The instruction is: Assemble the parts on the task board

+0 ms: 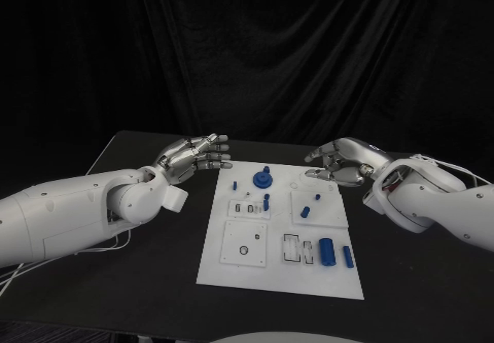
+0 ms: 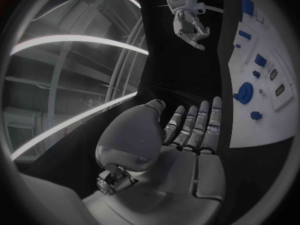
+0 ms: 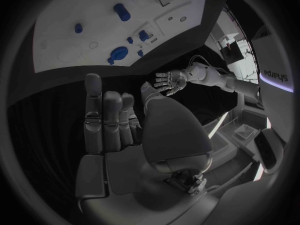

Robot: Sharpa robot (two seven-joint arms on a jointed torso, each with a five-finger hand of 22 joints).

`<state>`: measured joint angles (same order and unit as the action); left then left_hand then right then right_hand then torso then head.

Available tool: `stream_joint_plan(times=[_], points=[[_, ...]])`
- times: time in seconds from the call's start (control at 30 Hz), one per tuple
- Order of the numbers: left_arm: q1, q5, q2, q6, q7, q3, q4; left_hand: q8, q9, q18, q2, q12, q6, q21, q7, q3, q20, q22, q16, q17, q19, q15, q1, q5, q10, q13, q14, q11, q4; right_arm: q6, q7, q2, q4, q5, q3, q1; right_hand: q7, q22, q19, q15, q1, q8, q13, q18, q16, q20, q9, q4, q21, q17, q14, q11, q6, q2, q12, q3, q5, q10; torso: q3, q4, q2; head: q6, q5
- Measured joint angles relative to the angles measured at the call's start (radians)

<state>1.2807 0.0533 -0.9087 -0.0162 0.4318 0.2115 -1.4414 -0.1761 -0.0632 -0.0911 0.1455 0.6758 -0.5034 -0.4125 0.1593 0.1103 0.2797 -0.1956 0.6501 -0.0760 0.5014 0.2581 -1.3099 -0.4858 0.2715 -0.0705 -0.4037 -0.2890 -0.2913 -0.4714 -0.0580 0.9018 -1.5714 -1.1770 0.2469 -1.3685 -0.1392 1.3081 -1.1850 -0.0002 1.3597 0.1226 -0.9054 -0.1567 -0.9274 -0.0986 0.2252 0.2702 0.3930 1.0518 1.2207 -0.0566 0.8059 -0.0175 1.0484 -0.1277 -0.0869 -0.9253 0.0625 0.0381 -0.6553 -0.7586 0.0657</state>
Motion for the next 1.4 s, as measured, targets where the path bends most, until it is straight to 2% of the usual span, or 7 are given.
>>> stream_joint_plan(times=[0.13,0.3,0.4,0.73,0.97,1.03,1.4], points=[[0.011,-0.065,0.025,0.0,-0.072,0.0,0.038,-0.024,-0.007,0.0,-0.011,0.027,-0.08,-0.053,0.008,-0.036,-0.003,-0.024,0.054,-0.003,0.05,-0.013,-0.011,0.083,0.097,0.0,-0.065,0.0,0.0,0.023,-0.061,0.014,0.036,0.187,0.0,0.021,-0.024,-0.025,0.131,0.049,-0.009,-0.005,0.125,0.0,0.197,-0.04,-0.017,0.016,-0.159,-0.144,-0.226,-0.04,0.007,-0.023,-0.129,0.004,-0.101,0.169,-0.0076,-0.004,0.019,0.003,0.004],[0.022,-0.179,0.069,-0.009,-0.167,0.001,0.087,-0.054,-0.014,-0.025,-0.01,0.056,-0.173,-0.105,0.023,-0.136,-0.015,-0.05,0.108,-0.008,0.093,-0.05,0.077,0.335,0.228,0.0,-0.149,0.041,-0.002,0.094,-0.148,0.022,0.081,0.404,0.002,0.069,-0.033,-0.099,0.202,0.087,-0.041,-0.011,0.237,0.0,0.292,-0.085,-0.034,0.021,-0.267,-0.251,-0.333,-0.078,0.005,-0.063,-0.214,0.018,-0.17,0.214,-0.0195,-0.0119,0.041,0.015,0.013],[0.042,-0.26,0.099,-0.018,-0.225,0.002,0.098,-0.054,-0.012,-0.056,0.004,0.061,-0.193,-0.155,0.028,-0.198,-0.014,-0.075,0.152,-0.016,0.111,-0.073,0.096,0.398,0.303,-0.003,-0.209,0.066,0.0,0.139,-0.189,0.039,0.084,0.489,0.003,0.089,-0.033,-0.185,0.235,0.118,-0.087,-0.011,0.317,0.0,0.362,-0.118,-0.045,0.023,-0.324,-0.357,-0.374,-0.102,-0.002,-0.091,-0.26,0.078,-0.226,0.238,-0.0255,-0.0189,0.058,0.017,0.02],[0.119,-0.677,0.237,-0.054,-0.439,-0.001,0.109,-0.081,-0.023,-0.079,0.046,0.288,-0.354,-0.474,0.002,-0.27,-0.103,-0.259,0.457,-0.206,0.245,-0.199,0.013,0.343,0.618,-0.206,-0.514,0.187,0.003,0.223,-0.277,0.115,0.023,0.637,0.002,0.134,-0.036,-0.339,0.26,0.131,-0.094,-0.01,0.419,-0.016,0.412,-0.139,-0.054,0.022,-0.327,-0.514,-0.387,-0.113,-0.006,-0.161,-0.285,0.175,-0.239,0.249,-0.0407,-0.035,0.11,-0.009,0.016],[0.129,-0.919,0.339,-0.079,-0.565,0.0,0.164,-0.083,-0.065,-0.061,0.052,0.74,-0.45,-0.802,-0.04,-0.291,-0.165,-0.63,0.855,-1.106,0.471,-0.252,0.019,0.323,1.072,-1.112,-0.964,0.226,0.001,0.232,-0.306,0.142,0.002,0.666,0.002,0.149,-0.042,-0.372,0.223,0.116,-0.065,0.0,0.442,-0.016,0.385,-0.128,-0.057,0.021,-0.327,-0.539,-0.357,-0.1,0.0,-0.181,-0.269,0.195,-0.265,0.228,-0.0503,-0.0443,0.158,-0.071,-0.001],[0.131,-0.962,0.365,-0.083,-0.601,-0.001,0.183,-0.088,-0.086,-0.039,0.051,0.74,-0.46,-0.868,-0.047,-0.295,-0.171,-0.733,0.897,-1.211,0.532,-0.256,0.031,0.32,1.115,-1.112,-1.043,0.198,0.006,0.232,-0.313,0.144,0.001,0.671,0.002,0.151,-0.044,-0.377,0.217,0.115,-0.056,0.0,0.447,-0.016,0.377,-0.126,-0.057,0.022,-0.327,-0.543,-0.349,-0.097,0.002,-0.18,-0.265,0.2,-0.27,0.224,-0.0518,-0.0454,0.165,-0.08,-0.003],[0.124,-1.052,0.488,-0.112,-0.799,0.0,0.293,-0.17,-0.264,0.015,0.064,0.74,-0.482,-1.043,-0.071,-0.302,-0.187,-1.072,0.918,-1.232,0.799,-0.275,0.086,0.285,1.146,-1.112,-1.063,0.217,0.004,0.231,-0.335,0.141,-0.001,0.684,0.002,0.158,-0.052,-0.39,0.182,0.102,-0.031,0.012,0.467,-0.015,0.343,-0.112,-0.058,0.019,-0.321,-0.555,-0.322,-0.085,0.011,-0.183,-0.25,0.216,-0.292,0.198,-0.0564,-0.0509,0.18,-0.11,0.001]])
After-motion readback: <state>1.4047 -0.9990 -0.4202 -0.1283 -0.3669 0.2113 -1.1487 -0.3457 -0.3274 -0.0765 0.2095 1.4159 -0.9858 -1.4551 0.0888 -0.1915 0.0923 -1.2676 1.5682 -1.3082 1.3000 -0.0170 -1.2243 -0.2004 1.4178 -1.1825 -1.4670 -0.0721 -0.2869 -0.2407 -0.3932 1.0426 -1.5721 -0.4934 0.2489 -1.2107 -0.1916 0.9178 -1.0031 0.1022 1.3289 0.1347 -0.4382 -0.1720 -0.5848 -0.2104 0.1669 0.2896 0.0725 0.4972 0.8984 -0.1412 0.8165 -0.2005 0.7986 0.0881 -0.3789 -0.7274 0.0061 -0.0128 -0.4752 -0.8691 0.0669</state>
